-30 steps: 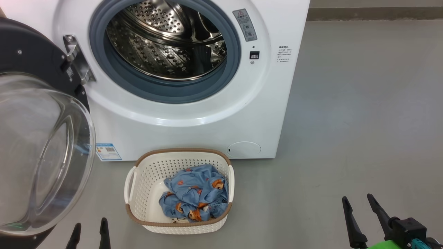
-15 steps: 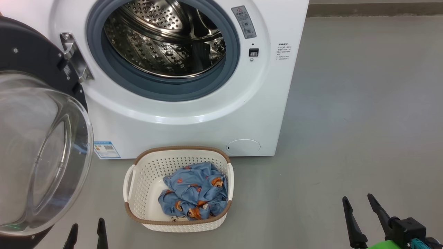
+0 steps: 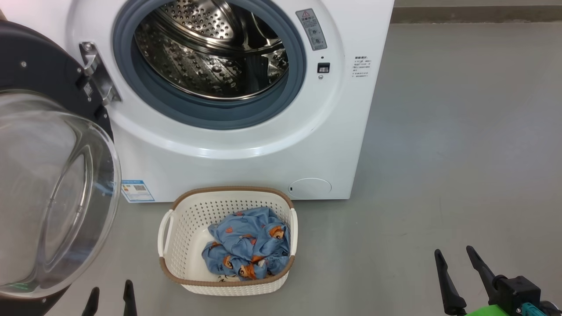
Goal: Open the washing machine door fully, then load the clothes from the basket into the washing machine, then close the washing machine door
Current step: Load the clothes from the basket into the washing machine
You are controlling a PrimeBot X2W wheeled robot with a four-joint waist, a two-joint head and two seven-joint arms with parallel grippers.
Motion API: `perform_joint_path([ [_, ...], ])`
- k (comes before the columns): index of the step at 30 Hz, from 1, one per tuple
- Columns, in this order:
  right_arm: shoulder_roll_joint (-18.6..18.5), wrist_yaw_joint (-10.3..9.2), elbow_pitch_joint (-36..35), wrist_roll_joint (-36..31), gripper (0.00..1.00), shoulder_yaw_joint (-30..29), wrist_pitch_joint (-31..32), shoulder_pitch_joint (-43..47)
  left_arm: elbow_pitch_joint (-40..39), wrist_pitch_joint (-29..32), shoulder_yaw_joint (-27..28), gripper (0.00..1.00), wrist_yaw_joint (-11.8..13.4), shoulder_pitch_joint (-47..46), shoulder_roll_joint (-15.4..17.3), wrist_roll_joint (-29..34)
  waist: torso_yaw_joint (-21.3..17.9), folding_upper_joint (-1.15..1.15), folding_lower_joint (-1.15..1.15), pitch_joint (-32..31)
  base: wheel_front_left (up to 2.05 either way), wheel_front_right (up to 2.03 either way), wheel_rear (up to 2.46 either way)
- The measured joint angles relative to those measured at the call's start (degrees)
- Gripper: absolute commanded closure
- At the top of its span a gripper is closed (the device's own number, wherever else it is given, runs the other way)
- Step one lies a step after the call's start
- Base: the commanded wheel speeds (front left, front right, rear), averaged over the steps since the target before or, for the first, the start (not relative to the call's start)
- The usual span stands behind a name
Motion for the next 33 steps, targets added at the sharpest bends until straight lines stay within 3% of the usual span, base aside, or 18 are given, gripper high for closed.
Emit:
perform_joint_path([
  [8, 0.0, 0.0, 0.0, 0.0, 0.0, 0.0, 0.0, 0.0, 1.0, 0.0, 0.0, 0.0, -0.5, 0.0, 0.0, 0.0, -0.1, 0.0, 0.0, 0.0, 0.46, -0.69, 0.24],
  [22, 0.2, 0.0, 0.0, 0.0, 0.0, 0.0, 0.0, -0.8, 1.0, 0.0, 0.3, 0.0, -0.5, -0.3, -0.1, 0.0, 0.0, 0.0, 0.0, 1.2, 1.45, -1.72, 0.26],
  [33, 0.2, 0.0, 0.0, 0.0, 0.0, -0.1, 0.0, -1.2, 1.4, 0.0, 0.2, 0.0, -0.5, -0.3, -0.2, 0.0, -0.1, 0.0, 0.0, 1.4, 0.45, -0.45, 0.0],
])
